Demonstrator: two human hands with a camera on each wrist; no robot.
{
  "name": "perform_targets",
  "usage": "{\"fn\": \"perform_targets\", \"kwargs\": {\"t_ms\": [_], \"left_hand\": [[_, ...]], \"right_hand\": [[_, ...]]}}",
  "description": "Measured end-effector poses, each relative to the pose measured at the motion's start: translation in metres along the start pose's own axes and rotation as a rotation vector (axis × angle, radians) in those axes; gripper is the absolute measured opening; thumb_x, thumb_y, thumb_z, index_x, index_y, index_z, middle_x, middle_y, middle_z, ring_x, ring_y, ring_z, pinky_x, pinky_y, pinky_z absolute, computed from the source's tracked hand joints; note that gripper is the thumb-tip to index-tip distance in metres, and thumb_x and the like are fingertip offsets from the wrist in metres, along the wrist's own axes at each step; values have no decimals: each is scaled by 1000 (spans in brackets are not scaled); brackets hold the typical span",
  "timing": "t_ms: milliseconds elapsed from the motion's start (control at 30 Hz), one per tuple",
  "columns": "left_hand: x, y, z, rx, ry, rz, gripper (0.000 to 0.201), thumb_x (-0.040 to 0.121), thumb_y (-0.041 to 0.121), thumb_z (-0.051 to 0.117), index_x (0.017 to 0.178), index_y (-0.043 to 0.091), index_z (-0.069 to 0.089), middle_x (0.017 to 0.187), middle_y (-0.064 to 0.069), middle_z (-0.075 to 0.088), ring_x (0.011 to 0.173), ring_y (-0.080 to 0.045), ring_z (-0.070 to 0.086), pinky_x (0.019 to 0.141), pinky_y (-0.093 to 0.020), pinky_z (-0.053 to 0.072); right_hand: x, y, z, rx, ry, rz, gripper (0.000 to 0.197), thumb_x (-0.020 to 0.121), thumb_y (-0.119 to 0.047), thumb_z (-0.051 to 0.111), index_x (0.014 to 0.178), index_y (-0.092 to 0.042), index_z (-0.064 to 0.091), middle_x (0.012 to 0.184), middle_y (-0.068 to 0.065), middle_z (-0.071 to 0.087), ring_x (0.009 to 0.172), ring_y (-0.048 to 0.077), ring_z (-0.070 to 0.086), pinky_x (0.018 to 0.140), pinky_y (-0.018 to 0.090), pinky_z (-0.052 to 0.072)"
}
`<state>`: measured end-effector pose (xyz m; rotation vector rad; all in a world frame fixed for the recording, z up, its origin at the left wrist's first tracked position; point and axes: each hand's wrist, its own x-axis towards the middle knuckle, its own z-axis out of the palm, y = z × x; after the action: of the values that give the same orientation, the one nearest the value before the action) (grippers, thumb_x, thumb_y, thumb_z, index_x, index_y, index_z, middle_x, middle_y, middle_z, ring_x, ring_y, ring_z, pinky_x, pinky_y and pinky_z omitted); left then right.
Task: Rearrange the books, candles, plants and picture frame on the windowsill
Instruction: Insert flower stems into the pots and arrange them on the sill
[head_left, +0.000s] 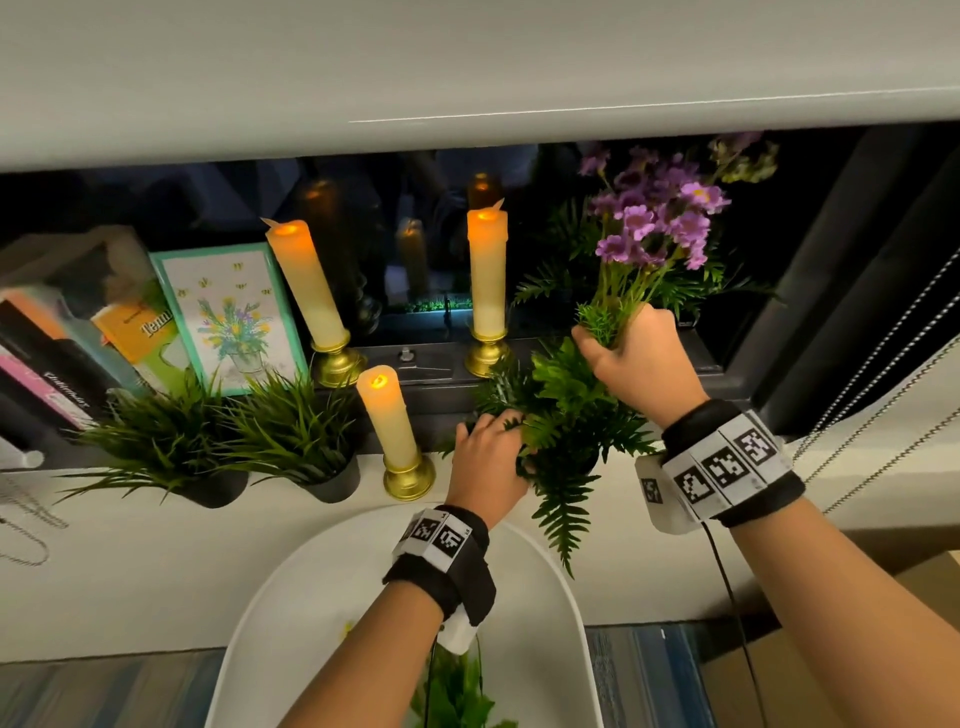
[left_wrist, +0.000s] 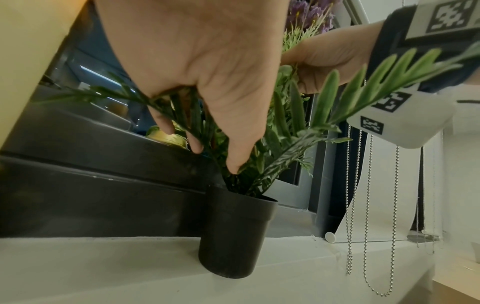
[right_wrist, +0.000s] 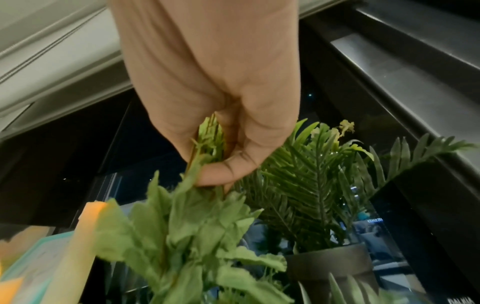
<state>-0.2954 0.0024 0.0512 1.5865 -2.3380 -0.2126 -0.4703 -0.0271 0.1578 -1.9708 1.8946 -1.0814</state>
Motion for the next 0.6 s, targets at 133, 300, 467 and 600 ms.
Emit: {"fn": "perform_targets", "kwargs": {"t_ms": [133, 300, 467, 600], "left_hand": [[-1, 1, -2, 6, -2, 6, 26, 83, 20, 64, 109, 20, 67, 138, 5, 48, 120, -22, 44, 96, -40, 30], [0, 3, -4, -8, -11, 6, 29, 84, 18, 63, 113, 18, 66, 140, 4, 46, 123, -23, 43, 99, -41, 28], [0, 2, -5, -44, -8, -11, 20, 81, 16, 66, 100, 22, 67, 137, 6, 49, 122, -22, 44, 102, -44, 28], [1, 1, -3, -55, -1, 0, 23, 82, 15, 65, 104, 19, 68, 135, 5, 50, 119, -23, 45, 101, -45, 28]], "right_hand": [[-3, -1, 0, 25, 34, 55, 35, 89, -32, 62, 68, -6, 52, 48, -1, 43, 44, 10, 37, 44, 21, 26], [-4, 1, 2, 63, 2, 93, 37, 89, -33, 63, 75, 1, 58, 54, 10, 56, 45, 22, 54, 46, 25, 40], [-9, -12, -12, 43, 89, -17, 35, 90, -31, 60, 71, -2, 57, 45, 4, 47, 40, 16, 44, 44, 20, 36], [-7, -14, -15, -70, 99, -5, 46, 89, -30, 61, 54, -12, 37, 41, -2, 34, 35, 8, 31, 40, 15, 19]]}}
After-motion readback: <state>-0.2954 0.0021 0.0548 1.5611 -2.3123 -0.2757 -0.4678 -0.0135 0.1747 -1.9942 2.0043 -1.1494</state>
